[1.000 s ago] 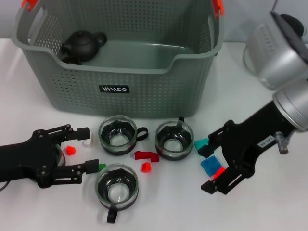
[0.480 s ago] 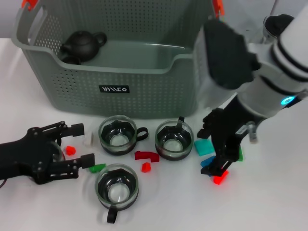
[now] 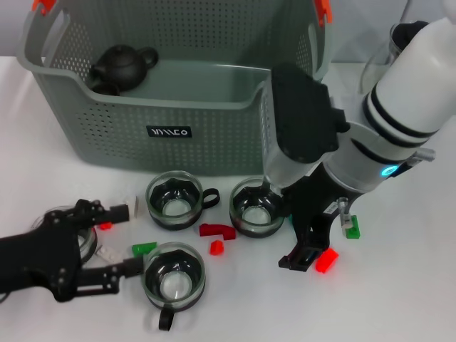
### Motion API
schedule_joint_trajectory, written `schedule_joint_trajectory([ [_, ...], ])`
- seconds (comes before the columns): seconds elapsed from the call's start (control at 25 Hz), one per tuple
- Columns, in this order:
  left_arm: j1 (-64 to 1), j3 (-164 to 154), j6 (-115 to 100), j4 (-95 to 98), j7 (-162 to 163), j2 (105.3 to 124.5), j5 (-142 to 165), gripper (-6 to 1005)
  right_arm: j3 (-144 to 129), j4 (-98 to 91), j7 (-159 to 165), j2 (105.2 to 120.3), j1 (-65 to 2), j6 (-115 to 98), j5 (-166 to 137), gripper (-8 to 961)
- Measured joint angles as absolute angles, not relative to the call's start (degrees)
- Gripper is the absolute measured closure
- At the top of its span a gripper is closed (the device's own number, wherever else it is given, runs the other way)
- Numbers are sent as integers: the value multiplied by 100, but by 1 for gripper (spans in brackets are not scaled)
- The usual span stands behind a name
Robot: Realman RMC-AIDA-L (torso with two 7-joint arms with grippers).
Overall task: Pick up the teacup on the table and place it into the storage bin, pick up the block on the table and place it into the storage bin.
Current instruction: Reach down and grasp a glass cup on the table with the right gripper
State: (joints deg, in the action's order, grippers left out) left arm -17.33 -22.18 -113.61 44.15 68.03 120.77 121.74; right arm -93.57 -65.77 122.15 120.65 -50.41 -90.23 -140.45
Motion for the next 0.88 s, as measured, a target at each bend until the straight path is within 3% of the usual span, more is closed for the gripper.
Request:
schedule_joint_trajectory([
  [0.88, -1743, -2284, -11540, 4338, 6621, 12113, 12119, 155, -10515, -5854, 12348, 12091, -5306, -7532, -14043, 76],
])
